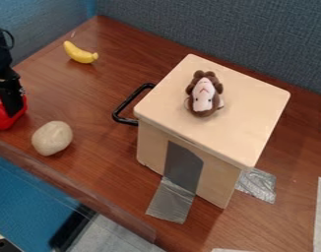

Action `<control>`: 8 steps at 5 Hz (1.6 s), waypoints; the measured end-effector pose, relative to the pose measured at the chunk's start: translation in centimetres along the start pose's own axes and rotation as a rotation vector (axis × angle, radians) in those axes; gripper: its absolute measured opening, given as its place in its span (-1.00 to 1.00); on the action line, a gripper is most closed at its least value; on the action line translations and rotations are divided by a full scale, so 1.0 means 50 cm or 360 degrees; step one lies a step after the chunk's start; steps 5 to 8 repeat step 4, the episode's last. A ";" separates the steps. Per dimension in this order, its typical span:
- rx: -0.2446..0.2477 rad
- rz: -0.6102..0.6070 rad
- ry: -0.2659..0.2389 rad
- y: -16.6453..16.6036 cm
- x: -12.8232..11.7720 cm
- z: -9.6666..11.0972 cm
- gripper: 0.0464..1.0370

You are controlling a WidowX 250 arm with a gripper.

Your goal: Move the red pepper to the bottom left side of the table

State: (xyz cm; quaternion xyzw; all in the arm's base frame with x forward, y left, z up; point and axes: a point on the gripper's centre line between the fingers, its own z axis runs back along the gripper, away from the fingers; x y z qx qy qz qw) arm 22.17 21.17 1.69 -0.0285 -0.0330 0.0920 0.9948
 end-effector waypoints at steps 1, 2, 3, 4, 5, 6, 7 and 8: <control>-0.0013 -0.0011 -0.0004 -0.003 0.001 0.000 0.69; -0.0005 -0.0059 -0.0055 -0.014 0.001 0.043 0.94; 0.0070 -0.0114 -0.0149 -0.020 0.007 0.108 0.93; 0.0137 -0.0149 -0.0165 -0.027 0.006 0.131 0.93; 0.0137 -0.0149 -0.0165 -0.027 0.006 0.131 0.93; 0.0137 -0.0149 -0.0165 -0.027 0.006 0.131 0.93; 0.0137 -0.0149 -0.0165 -0.027 0.006 0.131 0.93; 0.0137 -0.0149 -0.0165 -0.027 0.006 0.131 0.93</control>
